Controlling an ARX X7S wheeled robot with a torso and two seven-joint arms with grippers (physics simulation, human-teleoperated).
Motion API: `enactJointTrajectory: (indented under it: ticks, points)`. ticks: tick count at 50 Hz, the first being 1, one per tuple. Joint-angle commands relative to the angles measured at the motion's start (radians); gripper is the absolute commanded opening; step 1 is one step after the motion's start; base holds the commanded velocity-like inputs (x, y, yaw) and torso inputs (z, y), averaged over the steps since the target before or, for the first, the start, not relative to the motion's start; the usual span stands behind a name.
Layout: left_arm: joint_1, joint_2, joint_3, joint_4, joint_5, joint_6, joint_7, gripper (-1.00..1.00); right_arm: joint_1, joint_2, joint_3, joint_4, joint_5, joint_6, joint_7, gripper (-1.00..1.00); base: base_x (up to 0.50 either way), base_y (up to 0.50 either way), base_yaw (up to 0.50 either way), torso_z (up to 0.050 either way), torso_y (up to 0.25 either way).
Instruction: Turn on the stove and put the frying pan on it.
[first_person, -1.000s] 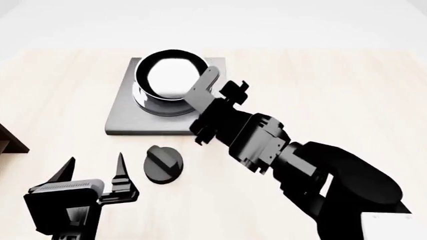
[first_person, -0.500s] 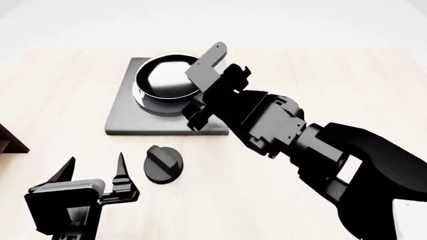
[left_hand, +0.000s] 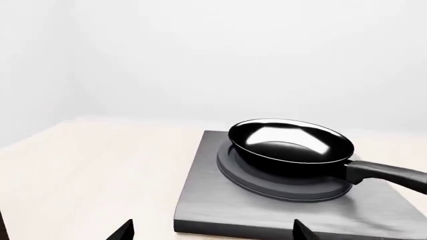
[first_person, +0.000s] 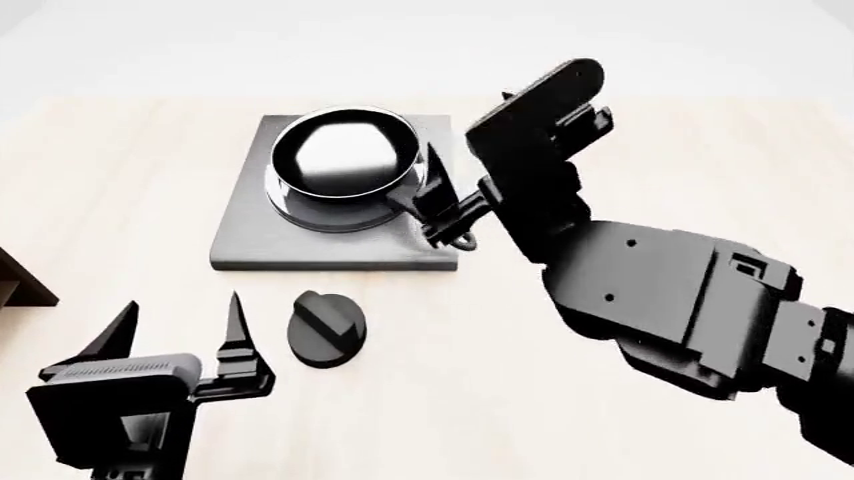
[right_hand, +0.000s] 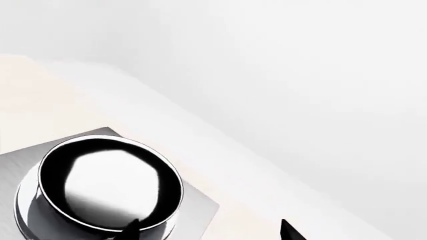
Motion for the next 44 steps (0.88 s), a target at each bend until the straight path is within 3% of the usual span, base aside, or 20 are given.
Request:
enactJointTrajectory:
  ticks: [1, 10, 24, 26, 27, 31, 35, 44]
  points:
    - [0.005, -0.011, -0.02, 0.07, 0.012, -0.002, -0.034, 1.0, -0.179, 0.302, 0.051, -0.37, -0.136, -0.238, 0.282, 1.0, 0.0, 0.0, 0.0, 0.0, 0.0]
    - [0.053, -0.016, -0.085, 0.153, 0.067, 0.102, -0.063, 1.0, -0.406, 0.525, 0.085, -0.502, -0.268, -0.558, 0.511, 1.0, 0.0, 0.0, 0.0, 0.0, 0.0]
    - [0.153, 0.013, -0.209, 0.276, 0.064, 0.348, -0.058, 1.0, -0.657, 0.724, 0.122, -0.54, -0.699, -0.947, 0.916, 1.0, 0.0, 0.0, 0.0, 0.0, 0.0]
    - [0.17, 0.022, -0.229, 0.293, 0.063, 0.397, -0.054, 1.0, -0.76, 0.746, 0.216, -0.556, -0.758, -0.959, 0.941, 1.0, 0.0, 0.0, 0.0, 0.0, 0.0]
    - [0.181, 0.035, -0.246, 0.301, 0.078, 0.435, -0.056, 1.0, -0.909, 0.741, 0.366, -0.561, -0.786, -0.958, 0.943, 1.0, 0.0, 0.0, 0.0, 0.0, 0.0]
    - [0.203, 0.052, -0.276, 0.315, 0.083, 0.504, -0.056, 1.0, -1.171, 0.725, 0.632, -0.558, -0.887, -0.996, 0.941, 1.0, 0.0, 0.0, 0.0, 0.0, 0.0]
    - [0.228, 0.082, -0.309, 0.316, 0.085, 0.61, -0.047, 1.0, -1.532, 0.658, 1.039, -0.583, -0.997, -1.003, 0.941, 1.0, 0.0, 0.0, 0.0, 0.0, 0.0]
    - [0.256, 0.119, -0.36, 0.33, 0.083, 0.751, -0.046, 1.0, -1.787, 0.55, 1.355, -0.604, -1.063, -1.089, 0.922, 1.0, 0.0, 0.0, 0.0, 0.0, 0.0]
